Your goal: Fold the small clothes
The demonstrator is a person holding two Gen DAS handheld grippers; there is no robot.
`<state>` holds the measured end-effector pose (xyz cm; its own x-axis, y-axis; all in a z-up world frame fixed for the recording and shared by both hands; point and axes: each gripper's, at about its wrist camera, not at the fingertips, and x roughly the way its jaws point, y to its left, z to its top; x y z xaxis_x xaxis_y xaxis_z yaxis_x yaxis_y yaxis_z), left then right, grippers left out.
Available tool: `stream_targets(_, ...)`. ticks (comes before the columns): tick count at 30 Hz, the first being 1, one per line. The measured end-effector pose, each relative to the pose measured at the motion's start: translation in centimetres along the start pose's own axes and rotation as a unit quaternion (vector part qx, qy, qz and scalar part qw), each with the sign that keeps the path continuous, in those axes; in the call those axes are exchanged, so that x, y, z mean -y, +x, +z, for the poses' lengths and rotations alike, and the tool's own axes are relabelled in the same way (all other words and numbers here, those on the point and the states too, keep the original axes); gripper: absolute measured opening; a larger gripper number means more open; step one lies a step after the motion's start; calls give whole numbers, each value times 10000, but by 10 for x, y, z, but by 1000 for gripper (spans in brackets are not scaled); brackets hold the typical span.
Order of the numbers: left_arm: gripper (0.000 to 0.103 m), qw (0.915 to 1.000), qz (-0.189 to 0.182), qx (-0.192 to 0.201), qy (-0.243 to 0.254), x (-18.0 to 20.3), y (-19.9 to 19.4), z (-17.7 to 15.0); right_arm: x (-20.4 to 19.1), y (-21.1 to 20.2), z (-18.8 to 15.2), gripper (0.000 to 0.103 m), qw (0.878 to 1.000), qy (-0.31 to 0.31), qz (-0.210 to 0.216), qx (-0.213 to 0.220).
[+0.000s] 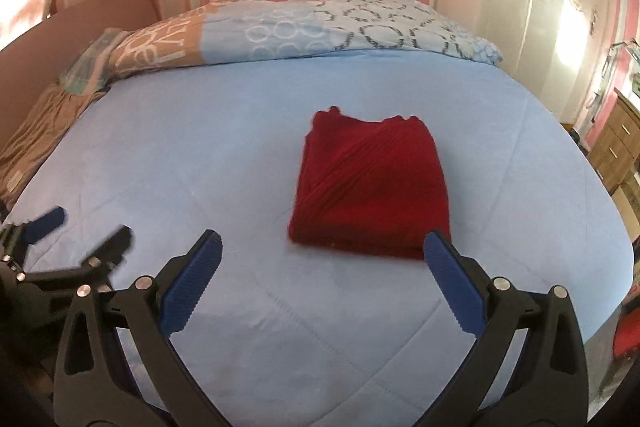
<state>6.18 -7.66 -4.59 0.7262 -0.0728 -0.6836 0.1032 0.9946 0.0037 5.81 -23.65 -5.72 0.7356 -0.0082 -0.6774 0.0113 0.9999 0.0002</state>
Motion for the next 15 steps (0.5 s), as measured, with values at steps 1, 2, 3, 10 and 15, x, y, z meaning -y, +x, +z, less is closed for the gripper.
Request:
stream_targets(1,101,10000,-34,10,22,2,-4,-3,-3,-1,-2,100,10000,-32,-4,-9)
stream_targets(2,101,10000,-23,30,85,5,-10,-5,-4,1,-2,100,10000,-59,7,-31)
stream_targets(3,101,9999,25,53,155,8,-15,-8,-7,1,-3,100,10000,-75,6,-49)
stream_targets(10,101,9995,190,167,170,11,-27,-8,-6,-3,-3,100,10000,-11,48,-32)
stream_targets(15,101,9997,157,173,57,9,-29,-4,-4,-5,-2,100,10000,-11,-3,16)
